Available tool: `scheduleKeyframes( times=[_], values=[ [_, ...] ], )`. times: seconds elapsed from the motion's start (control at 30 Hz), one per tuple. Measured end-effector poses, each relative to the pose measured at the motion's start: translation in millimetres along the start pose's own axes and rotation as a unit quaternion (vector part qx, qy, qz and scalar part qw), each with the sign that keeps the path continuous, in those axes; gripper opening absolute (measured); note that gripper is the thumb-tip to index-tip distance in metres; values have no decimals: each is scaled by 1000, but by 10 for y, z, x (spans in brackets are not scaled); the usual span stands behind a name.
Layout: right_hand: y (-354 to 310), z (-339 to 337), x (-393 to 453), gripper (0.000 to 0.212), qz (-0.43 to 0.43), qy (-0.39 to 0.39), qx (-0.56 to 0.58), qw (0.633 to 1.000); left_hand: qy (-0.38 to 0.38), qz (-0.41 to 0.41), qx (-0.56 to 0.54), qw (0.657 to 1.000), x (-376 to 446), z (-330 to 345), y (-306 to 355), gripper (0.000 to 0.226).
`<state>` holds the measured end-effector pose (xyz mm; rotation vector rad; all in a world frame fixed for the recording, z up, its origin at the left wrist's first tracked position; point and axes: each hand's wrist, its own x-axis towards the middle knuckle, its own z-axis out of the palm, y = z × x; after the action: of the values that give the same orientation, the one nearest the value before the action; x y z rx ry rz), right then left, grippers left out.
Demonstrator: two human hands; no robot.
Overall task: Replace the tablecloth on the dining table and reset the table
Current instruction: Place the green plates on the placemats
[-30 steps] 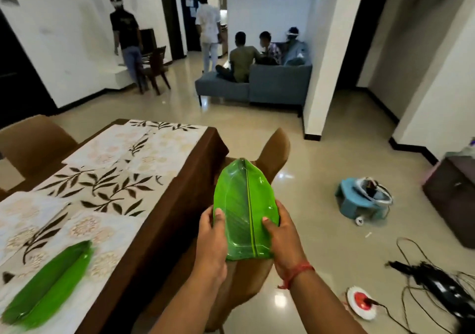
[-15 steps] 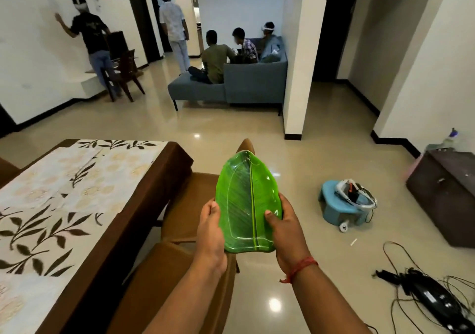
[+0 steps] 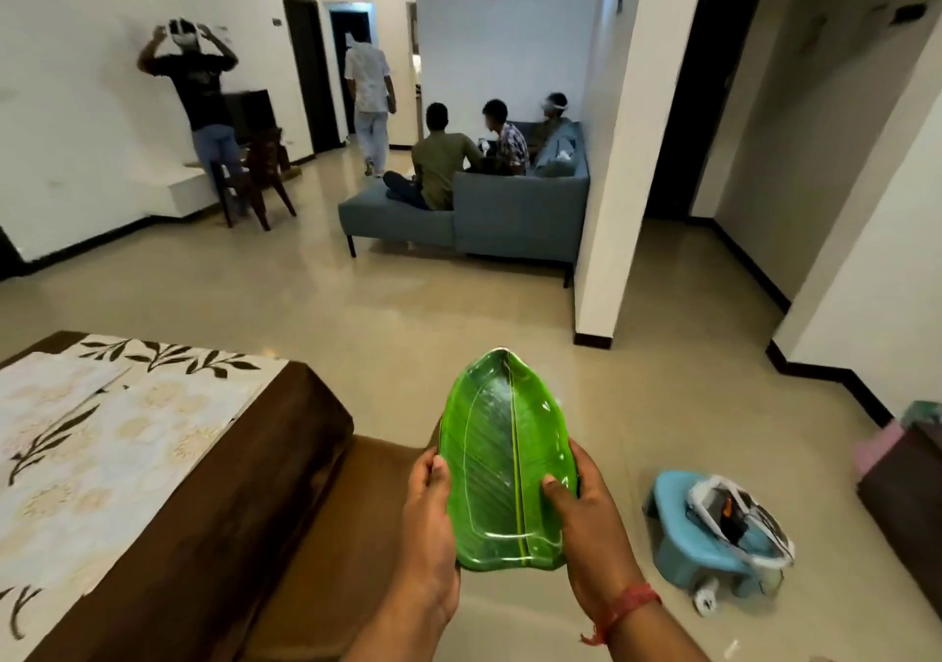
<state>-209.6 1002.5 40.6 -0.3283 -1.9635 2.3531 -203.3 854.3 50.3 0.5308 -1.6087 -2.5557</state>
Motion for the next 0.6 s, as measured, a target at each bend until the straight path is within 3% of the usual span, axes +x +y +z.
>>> scheduleKeyframes(
  times=[0.33, 0.6],
  values=[
    [-566, -116, 2512, 51, 1, -95, -9, 995, 80, 24, -31, 996, 1776, 1463, 204, 21],
    [-692, 103, 4386, 51, -1, -126, -5, 992, 99, 37, -51, 993, 3440, 2190, 280, 22]
  ],
)
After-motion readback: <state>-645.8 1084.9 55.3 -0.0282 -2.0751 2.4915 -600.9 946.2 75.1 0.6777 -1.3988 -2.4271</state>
